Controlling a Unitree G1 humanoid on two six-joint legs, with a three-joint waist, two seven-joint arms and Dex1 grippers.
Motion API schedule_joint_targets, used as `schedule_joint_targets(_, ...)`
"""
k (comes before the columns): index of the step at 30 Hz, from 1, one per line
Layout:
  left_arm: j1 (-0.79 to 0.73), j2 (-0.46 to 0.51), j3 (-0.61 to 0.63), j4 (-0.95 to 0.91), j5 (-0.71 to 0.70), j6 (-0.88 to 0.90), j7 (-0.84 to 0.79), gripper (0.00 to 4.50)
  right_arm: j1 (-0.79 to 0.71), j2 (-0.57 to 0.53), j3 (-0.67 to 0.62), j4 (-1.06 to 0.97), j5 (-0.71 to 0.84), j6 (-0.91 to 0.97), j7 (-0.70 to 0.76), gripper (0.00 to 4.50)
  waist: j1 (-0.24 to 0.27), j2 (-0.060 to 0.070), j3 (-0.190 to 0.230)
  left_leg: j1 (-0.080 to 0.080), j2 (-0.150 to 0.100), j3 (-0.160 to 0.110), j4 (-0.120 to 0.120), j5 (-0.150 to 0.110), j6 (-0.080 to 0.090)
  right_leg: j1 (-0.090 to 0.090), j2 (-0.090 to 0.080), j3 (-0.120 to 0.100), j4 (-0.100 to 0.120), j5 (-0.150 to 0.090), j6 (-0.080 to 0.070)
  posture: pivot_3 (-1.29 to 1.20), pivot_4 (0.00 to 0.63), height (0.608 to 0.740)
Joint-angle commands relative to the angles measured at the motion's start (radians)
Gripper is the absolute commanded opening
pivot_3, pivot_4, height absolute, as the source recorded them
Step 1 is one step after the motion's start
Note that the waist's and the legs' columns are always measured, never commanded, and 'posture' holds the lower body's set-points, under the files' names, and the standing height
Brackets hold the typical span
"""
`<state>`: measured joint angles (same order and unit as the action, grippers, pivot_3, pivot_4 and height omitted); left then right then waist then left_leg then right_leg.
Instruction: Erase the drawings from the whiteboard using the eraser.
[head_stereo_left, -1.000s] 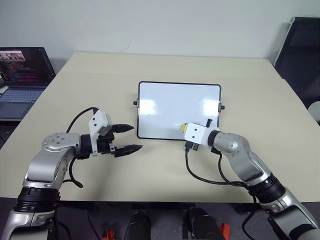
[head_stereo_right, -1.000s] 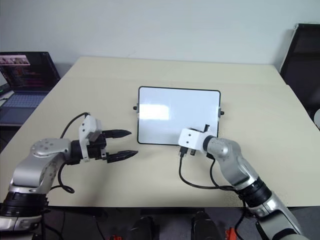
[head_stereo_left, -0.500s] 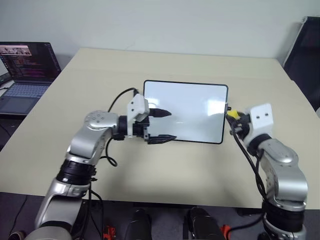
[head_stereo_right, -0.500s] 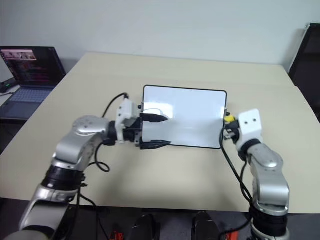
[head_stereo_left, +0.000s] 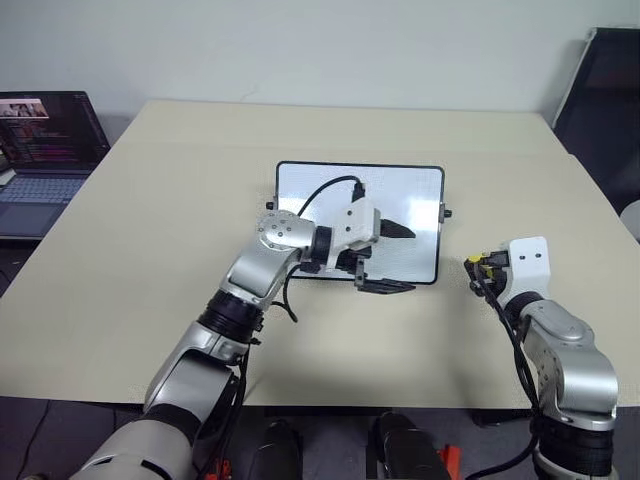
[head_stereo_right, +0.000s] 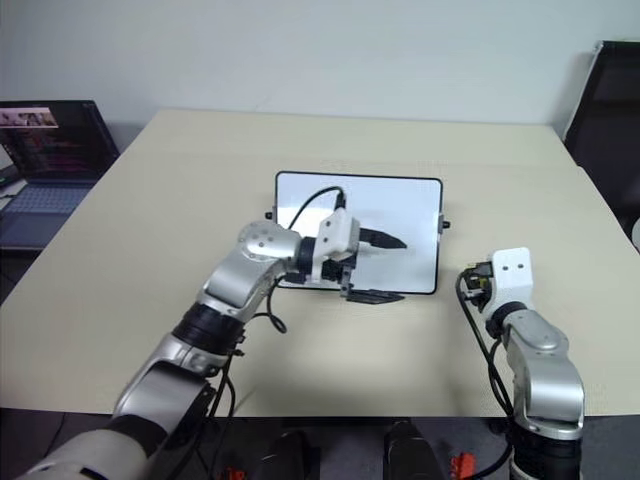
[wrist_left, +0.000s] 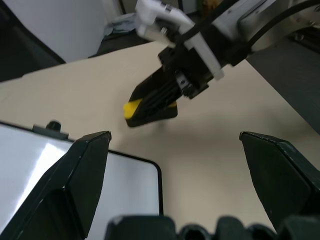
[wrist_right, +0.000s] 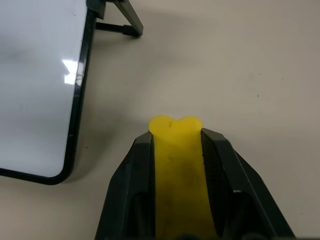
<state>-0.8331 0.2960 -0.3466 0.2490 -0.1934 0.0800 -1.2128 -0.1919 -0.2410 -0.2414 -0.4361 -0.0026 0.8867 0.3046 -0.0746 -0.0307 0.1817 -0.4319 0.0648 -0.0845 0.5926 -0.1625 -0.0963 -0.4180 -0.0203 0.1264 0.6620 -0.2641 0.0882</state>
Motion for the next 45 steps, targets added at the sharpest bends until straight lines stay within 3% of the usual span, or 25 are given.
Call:
schedule_joint_targets(1,-0.024,-0.027,0.001,-0.013,0.008,-0.022,0.007,4.50,-0.036,-0.031,-0.033,0.069,0.020,-0.086,-0.019,0.97,0.000,0.000,0.000,0.000,0.000,0.000,0.000,0.000,0.000,0.000,0.000,0.000,0.000,0.000,0.000,0.00,0.150,0.740)
schedule_joint_targets(4,-0.005,-0.032,0.002,-0.042,0.005,-0.006,0.011,4.50,-0.054,-0.047,-0.039,0.154,0.033,-0.136,-0.029,0.97,-0.002,0.000,0.000,0.000,0.000,0.000,0.000,0.000,0.000,0.000,0.000,0.000,0.000,0.001,0.002,0.00,0.150,0.740)
schedule_joint_targets(10,0.033,-0.018,0.022,-0.084,-0.002,0.027,0.030,4.50,-0.107,-0.069,-0.053,0.314,0.057,-0.240,-0.056,2.83,-0.007,0.001,0.001,0.000,0.000,0.000,0.000,0.000,0.000,0.000,0.000,0.000,0.000,0.002,0.004,0.00,0.150,0.740)
schedule_joint_targets(15,0.071,0.003,0.092,-0.119,-0.044,0.095,0.087,4.50,-0.088,-0.080,-0.079,0.275,0.101,-0.280,-0.054,4.48,-0.008,0.002,0.001,0.000,0.000,0.000,0.000,0.000,0.000,0.001,0.000,0.000,0.000,0.003,0.006,0.00,0.150,0.740)
schedule_joint_targets(21,0.243,0.100,0.311,-0.282,-0.180,0.257,0.203,4.50,0.072,-0.075,-0.083,-0.061,0.193,-0.216,-0.018,4.48,-0.013,0.006,0.001,0.000,0.000,-0.001,-0.001,0.000,0.000,0.000,0.000,0.000,0.001,0.003,0.006,0.00,0.150,0.740)
schedule_joint_targets(24,0.400,0.089,0.452,-0.421,-0.251,0.298,0.340,4.50,0.201,-0.026,-0.077,-0.197,0.193,-0.262,-0.055,4.48,-0.009,0.006,0.001,0.000,0.000,-0.001,-0.002,0.000,0.000,0.000,0.000,-0.001,0.001,0.002,0.006,0.00,0.150,0.740)
schedule_joint_targets(30,0.754,0.012,0.587,-0.624,-0.154,0.237,0.642,4.50,0.475,0.085,-0.027,-0.216,0.212,-0.522,-0.020,4.48,0.000,0.005,0.001,0.003,0.000,-0.001,0.001,0.000,0.000,0.005,-0.001,-0.001,-0.002,-0.001,0.000,0.00,0.150,0.740)
schedule_joint_targets(34,0.860,-0.050,0.599,-0.653,-0.073,0.211,0.813,4.50,0.526,0.092,-0.041,-0.156,0.230,-0.623,0.002,4.48,0.000,0.003,0.002,0.011,0.000,0.002,0.002,-0.003,-0.004,0.011,-0.002,0.001,-0.005,-0.001,-0.001,0.00,0.150,0.740)
schedule_joint_targets(37,0.898,-0.073,0.651,-0.625,-0.064,0.218,0.900,4.50,0.541,0.108,-0.003,-0.137,0.224,-0.665,-0.006,4.48,-0.006,0.003,0.001,0.012,0.000,0.001,0.001,-0.005,-0.008,0.010,-0.004,0.000,-0.021,0.000,-0.003,0.00,0.150,0.740)
schedule_joint_targets(42,0.926,-0.089,0.608,-0.633,-0.055,0.224,0.934,4.50,0.511,0.074,-0.023,-0.087,0.222,-0.664,-0.018,4.48,-0.012,0.004,0.000,0.006,0.000,0.006,0.002,-0.006,-0.008,0.012,-0.012,-0.003,-0.048,0.001,-0.005,0.00,0.150,0.740)
schedule_joint_targets(45,0.905,-0.096,0.589,-0.610,-0.051,0.216,0.950,4.50,0.506,0.046,-0.035,-0.081,0.235,-0.646,-0.013,4.48,-0.010,0.002,-0.001,0.003,-0.002,0.014,0.002,-0.004,-0.006,0.011,-0.019,-0.002,-0.052,0.003,-0.008,0.00,0.150,0.740)
